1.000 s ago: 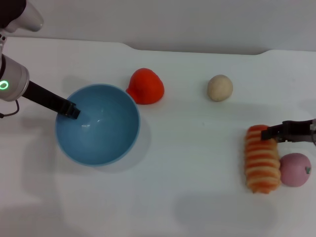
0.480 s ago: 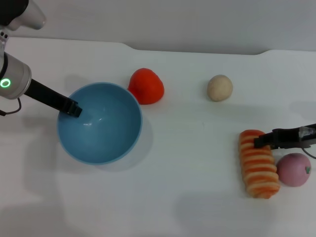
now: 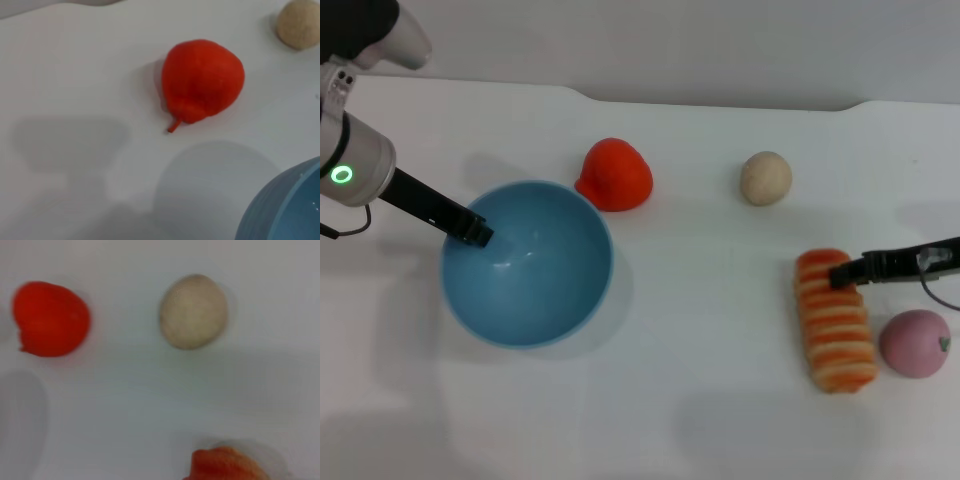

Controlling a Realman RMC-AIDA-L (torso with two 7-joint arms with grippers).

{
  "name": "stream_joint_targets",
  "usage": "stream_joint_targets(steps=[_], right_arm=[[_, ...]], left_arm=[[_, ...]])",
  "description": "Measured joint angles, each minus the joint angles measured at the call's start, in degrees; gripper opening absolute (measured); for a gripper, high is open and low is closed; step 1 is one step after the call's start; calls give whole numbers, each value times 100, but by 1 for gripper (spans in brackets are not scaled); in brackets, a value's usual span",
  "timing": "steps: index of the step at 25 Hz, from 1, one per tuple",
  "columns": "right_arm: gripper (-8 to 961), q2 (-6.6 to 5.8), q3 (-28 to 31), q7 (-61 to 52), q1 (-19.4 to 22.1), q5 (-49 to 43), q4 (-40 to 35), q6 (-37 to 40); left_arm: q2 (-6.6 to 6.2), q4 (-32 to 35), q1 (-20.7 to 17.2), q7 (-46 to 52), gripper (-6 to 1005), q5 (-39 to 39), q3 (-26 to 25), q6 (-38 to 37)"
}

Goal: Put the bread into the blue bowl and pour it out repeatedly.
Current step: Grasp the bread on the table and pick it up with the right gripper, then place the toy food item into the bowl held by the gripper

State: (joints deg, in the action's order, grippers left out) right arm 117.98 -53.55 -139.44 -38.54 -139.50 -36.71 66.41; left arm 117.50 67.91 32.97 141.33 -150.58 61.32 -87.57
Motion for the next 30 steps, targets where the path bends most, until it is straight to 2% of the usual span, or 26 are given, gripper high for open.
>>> stream_joint_targets(steps=[5, 6, 10, 14, 20, 24, 30], right_arm=[[280, -190, 11, 527, 397, 1050, -392, 407], [272, -265, 33, 731, 576, 1427, -579, 607], [240, -317, 170, 1071, 833, 1964, -960, 1023], [206, -239, 349, 1538, 1116, 2681, -1788, 1631], [155, 37, 206, 2387, 1114, 3264, -2823, 1950], [125, 73, -166, 2947, 869, 3462, -2731, 1831], [114, 91, -1055, 3777, 722, 4164, -2257, 1232]], left_arm=[[4, -11, 61, 5, 12, -5, 48, -2], [7, -13, 82, 24, 12, -3, 71, -11], [15, -36, 137, 54, 12, 17, 161, -46], [38, -263, 326, 217, 13, 78, 434, -70], [71, -840, 731, 446, 13, 509, 1304, 68], [84, -1097, 960, 604, 13, 931, 1722, 279], [95, -1319, 1157, 663, 12, 1294, 1950, 438]])
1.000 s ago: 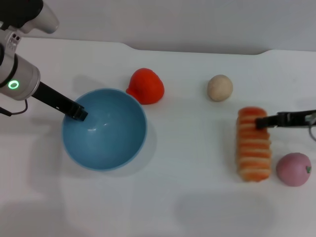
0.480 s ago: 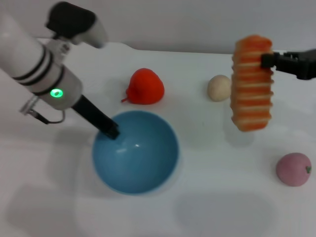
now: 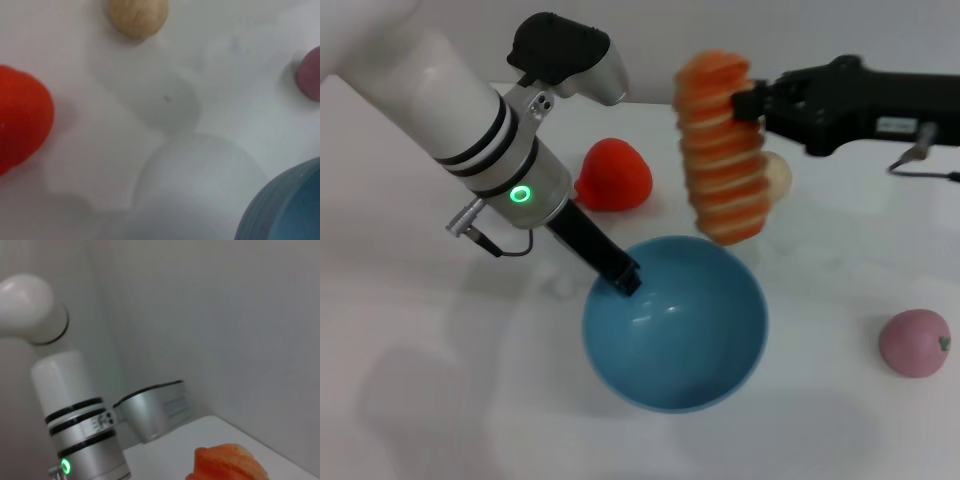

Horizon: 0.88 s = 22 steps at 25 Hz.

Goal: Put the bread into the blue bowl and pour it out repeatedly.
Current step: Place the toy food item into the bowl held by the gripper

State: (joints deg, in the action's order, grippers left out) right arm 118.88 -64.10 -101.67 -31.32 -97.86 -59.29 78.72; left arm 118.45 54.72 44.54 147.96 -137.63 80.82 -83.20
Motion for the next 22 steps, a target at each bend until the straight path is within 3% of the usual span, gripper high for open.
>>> stream_joint_targets(steps=[5, 22], right_arm=[[107, 2, -715, 182, -24, 120, 246, -412], [90, 0, -1450, 43, 417, 112, 246, -288]], left_arm=[[-1, -20, 15, 141, 12, 153, 15, 143], [-25, -24, 2, 216, 11, 193, -21, 252]])
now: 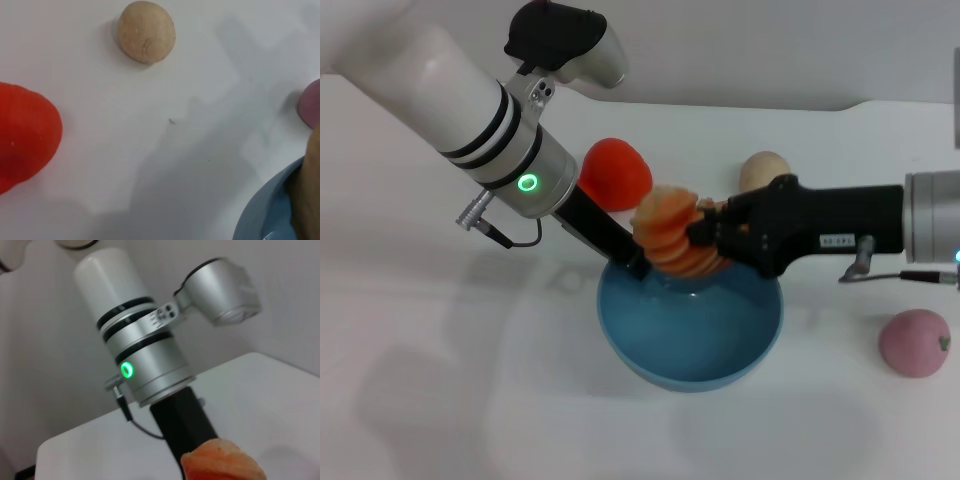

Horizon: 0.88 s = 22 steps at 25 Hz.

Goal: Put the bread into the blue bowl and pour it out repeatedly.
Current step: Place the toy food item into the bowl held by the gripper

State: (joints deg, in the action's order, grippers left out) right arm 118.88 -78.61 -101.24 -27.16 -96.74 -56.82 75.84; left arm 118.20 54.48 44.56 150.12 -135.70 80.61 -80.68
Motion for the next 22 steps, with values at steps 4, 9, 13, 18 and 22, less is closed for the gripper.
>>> stream_joint_targets(steps=[4, 9, 13, 18, 22], right_arm=[[87, -8, -165, -22, 9, -29, 54, 18], [83, -18, -242, -187, 22, -93, 114, 81], [104, -29, -201, -296, 63, -223, 90, 254], [190, -43, -11, -461, 94, -232, 51, 486], [360, -43, 193, -479, 165, -212, -51, 698]], left_arm=[[0, 0, 14, 0, 11, -1, -1, 7], [1, 1, 15, 0, 12, -1, -1, 10], [1, 1, 8, 0, 12, 2, -2, 13], [-3, 2, 4, 0, 12, -1, -2, 66], [-8, 2, -14, 14, 11, -28, -1, 176]])
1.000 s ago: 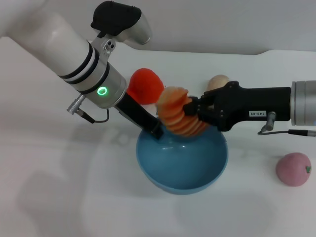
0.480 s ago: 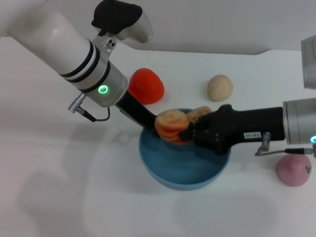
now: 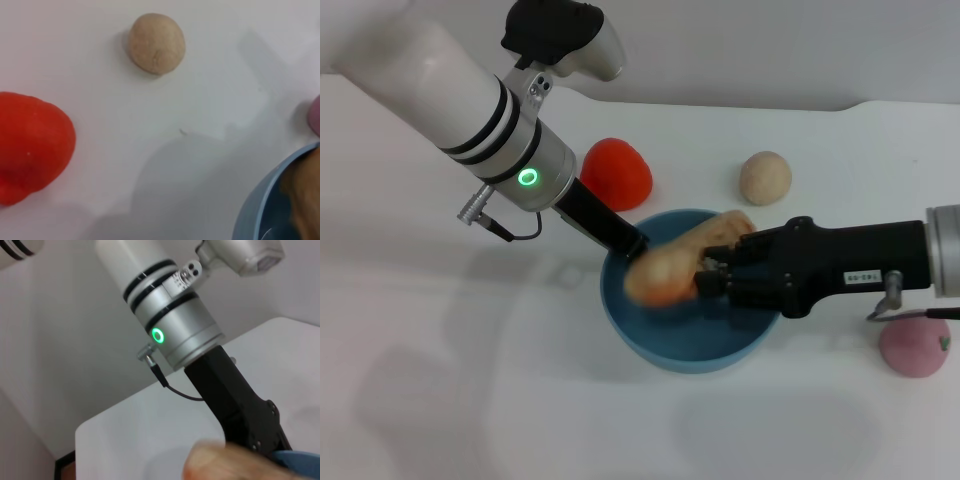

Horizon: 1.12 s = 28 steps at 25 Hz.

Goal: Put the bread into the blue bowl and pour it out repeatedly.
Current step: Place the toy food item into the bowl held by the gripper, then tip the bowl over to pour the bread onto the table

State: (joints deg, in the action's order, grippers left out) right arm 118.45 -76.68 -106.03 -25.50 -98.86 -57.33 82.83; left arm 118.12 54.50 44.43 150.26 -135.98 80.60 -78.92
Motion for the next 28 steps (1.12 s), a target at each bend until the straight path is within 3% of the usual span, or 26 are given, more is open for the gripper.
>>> stream_joint_targets(steps=[14, 21, 28], right_arm=[[361, 23, 889, -34, 262, 179, -316, 362], [361, 22, 2177, -11, 550, 619, -221, 397], [360, -17, 3496, -33, 829, 683, 701, 482]], left_arm=[[-18, -140, 24, 4, 12, -19, -2, 233], [-14, -140, 10, 0, 12, -17, -1, 549], [7, -201, -43, -57, 13, 17, 72, 1420]])
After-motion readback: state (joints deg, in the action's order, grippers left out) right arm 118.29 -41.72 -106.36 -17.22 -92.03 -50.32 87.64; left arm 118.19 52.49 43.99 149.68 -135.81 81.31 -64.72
